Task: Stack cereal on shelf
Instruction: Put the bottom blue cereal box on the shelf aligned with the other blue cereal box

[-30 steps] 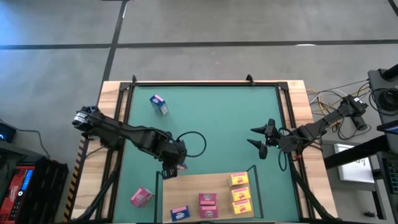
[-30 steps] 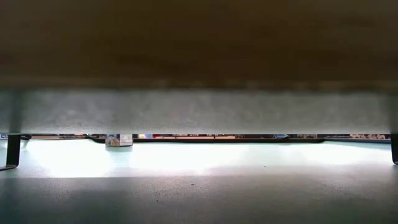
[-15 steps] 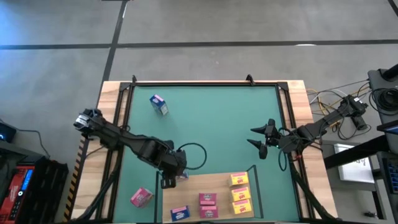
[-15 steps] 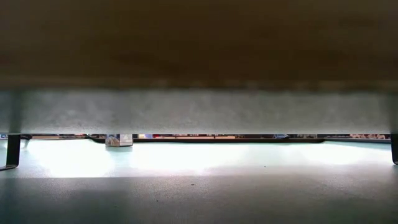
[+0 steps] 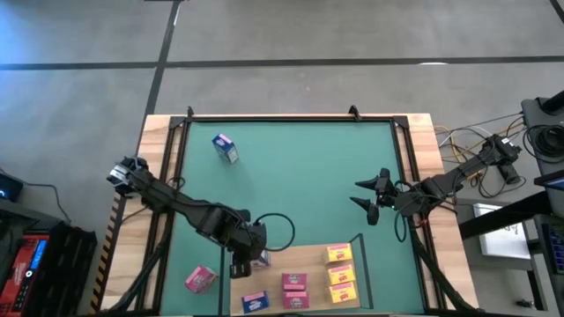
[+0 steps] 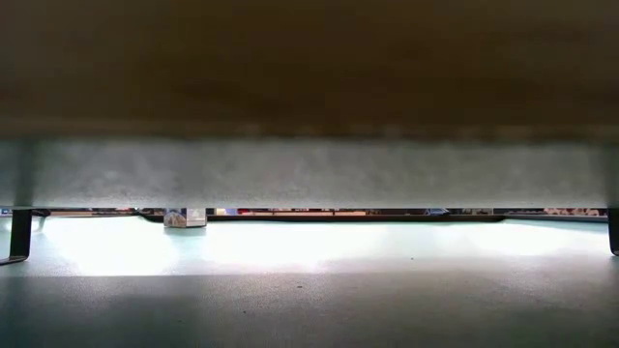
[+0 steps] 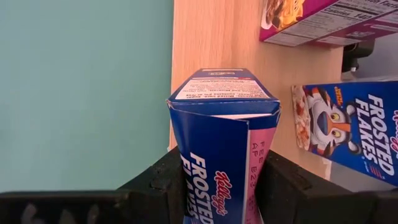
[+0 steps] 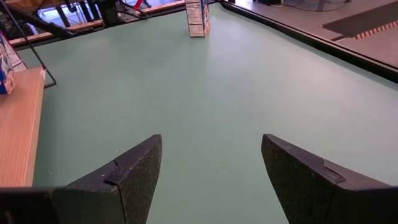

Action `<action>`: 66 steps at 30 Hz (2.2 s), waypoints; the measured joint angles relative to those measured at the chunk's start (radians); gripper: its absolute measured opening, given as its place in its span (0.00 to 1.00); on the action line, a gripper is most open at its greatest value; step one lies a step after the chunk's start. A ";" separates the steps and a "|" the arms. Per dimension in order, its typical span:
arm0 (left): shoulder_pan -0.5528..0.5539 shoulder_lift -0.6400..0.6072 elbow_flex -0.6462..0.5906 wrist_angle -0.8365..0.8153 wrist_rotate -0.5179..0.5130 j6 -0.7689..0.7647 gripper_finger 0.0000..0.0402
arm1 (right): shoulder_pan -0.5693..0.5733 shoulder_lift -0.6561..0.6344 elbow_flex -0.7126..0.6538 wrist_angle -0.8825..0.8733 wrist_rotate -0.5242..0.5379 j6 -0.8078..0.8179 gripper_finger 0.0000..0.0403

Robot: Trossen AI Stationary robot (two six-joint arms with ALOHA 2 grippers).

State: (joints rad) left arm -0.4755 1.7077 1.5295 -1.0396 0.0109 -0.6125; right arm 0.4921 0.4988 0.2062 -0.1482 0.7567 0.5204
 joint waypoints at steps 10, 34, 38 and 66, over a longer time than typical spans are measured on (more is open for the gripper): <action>-0.044 0.013 0.000 0.000 0.000 -0.008 0.33 | 0.000 0.000 0.000 0.000 0.000 0.000 0.66; -0.066 0.404 0.542 -0.444 0.074 0.004 0.33 | 0.000 0.000 0.000 0.000 0.000 0.000 0.66; -0.067 0.445 0.603 -0.473 0.074 -0.003 0.33 | 0.000 0.000 0.000 0.000 0.000 0.000 0.66; -0.106 0.450 0.616 -0.409 0.079 -0.089 0.33 | 0.000 0.000 0.000 0.000 0.000 0.000 0.66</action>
State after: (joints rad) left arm -0.5817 2.1578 2.1452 -1.4490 0.0898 -0.7013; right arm 0.4923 0.4988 0.2062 -0.1478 0.7567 0.5205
